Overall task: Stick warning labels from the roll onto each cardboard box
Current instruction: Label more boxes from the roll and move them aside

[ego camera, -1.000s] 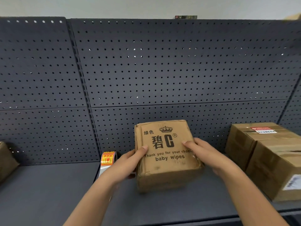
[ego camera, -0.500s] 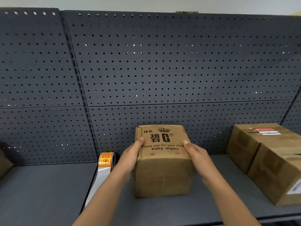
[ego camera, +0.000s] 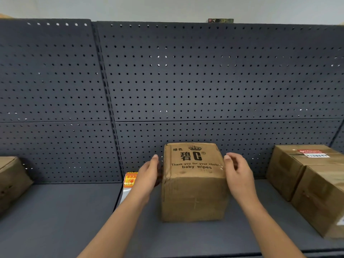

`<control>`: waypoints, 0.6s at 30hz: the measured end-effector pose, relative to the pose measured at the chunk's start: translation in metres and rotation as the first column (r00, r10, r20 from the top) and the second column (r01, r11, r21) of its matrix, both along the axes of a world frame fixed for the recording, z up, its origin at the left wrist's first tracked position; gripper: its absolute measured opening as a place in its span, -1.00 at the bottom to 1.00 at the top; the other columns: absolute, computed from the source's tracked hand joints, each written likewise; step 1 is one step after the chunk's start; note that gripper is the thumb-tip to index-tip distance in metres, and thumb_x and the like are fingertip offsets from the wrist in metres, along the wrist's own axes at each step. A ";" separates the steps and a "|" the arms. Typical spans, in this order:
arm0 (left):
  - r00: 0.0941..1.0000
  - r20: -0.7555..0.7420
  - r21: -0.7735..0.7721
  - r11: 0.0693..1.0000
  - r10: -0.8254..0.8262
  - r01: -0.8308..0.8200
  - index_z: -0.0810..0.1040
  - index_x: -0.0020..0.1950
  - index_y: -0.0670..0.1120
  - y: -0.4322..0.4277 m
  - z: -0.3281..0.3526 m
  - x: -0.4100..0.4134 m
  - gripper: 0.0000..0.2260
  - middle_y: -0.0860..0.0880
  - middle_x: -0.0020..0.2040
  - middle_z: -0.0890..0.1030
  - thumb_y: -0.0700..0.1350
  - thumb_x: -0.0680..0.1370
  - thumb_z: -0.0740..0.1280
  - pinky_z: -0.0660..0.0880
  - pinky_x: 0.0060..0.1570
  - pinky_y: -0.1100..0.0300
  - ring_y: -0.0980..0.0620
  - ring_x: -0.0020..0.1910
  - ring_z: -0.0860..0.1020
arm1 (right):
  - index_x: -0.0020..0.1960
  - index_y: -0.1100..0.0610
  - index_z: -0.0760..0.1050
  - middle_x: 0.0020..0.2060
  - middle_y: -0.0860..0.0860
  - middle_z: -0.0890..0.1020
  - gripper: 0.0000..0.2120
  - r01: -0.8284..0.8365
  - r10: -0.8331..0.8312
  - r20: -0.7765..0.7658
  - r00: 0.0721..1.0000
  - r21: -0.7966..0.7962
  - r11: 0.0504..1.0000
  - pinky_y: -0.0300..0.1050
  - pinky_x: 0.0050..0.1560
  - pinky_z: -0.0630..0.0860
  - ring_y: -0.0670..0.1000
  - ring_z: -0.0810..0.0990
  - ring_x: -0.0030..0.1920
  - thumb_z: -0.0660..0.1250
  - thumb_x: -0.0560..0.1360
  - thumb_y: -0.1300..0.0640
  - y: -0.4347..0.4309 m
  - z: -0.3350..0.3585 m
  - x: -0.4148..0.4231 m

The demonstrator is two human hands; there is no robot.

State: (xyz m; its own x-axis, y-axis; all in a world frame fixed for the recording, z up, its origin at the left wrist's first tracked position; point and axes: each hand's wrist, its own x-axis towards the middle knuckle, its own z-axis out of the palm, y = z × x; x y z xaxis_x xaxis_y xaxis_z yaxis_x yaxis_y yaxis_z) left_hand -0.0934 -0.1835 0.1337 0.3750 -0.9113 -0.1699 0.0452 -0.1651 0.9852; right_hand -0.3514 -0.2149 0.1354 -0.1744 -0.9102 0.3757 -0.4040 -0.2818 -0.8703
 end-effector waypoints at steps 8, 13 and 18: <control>0.799 0.579 -0.020 0.983 0.161 -0.184 0.57 0.33 -0.05 0.036 -0.087 0.082 -0.75 -0.06 0.25 0.58 -0.11 0.67 0.29 0.52 0.08 0.04 0.00 0.09 0.56 | 0.25 0.05 0.59 0.17 -0.14 0.58 -0.76 -0.122 -0.034 -0.423 0.905 -0.336 0.934 0.01 0.34 0.38 0.00 0.42 0.30 0.33 0.60 0.13 0.034 0.007 0.018; 0.697 0.706 0.069 0.966 0.128 -0.248 0.41 0.54 -0.11 0.037 -0.116 0.101 -0.55 -0.16 0.46 0.47 0.02 0.67 0.30 0.39 0.36 -0.13 -0.26 0.43 0.40 | 0.25 -0.02 0.61 0.21 -0.23 0.55 -0.74 -0.284 0.060 -0.543 0.838 -0.339 0.897 -0.21 0.36 0.21 -0.06 0.37 0.31 0.38 0.57 0.14 0.062 0.008 0.056; 0.772 0.628 0.129 0.965 0.098 -0.228 0.30 0.61 -0.09 0.026 -0.127 0.108 -0.40 -0.07 0.50 0.50 0.16 0.66 0.28 0.41 0.40 -0.17 -0.24 0.51 0.34 | 0.29 0.00 0.59 0.22 -0.24 0.52 -0.72 -0.441 0.198 -0.587 0.785 -0.303 0.845 -0.26 0.36 0.29 -0.12 0.36 0.28 0.39 0.60 0.18 0.078 0.000 0.091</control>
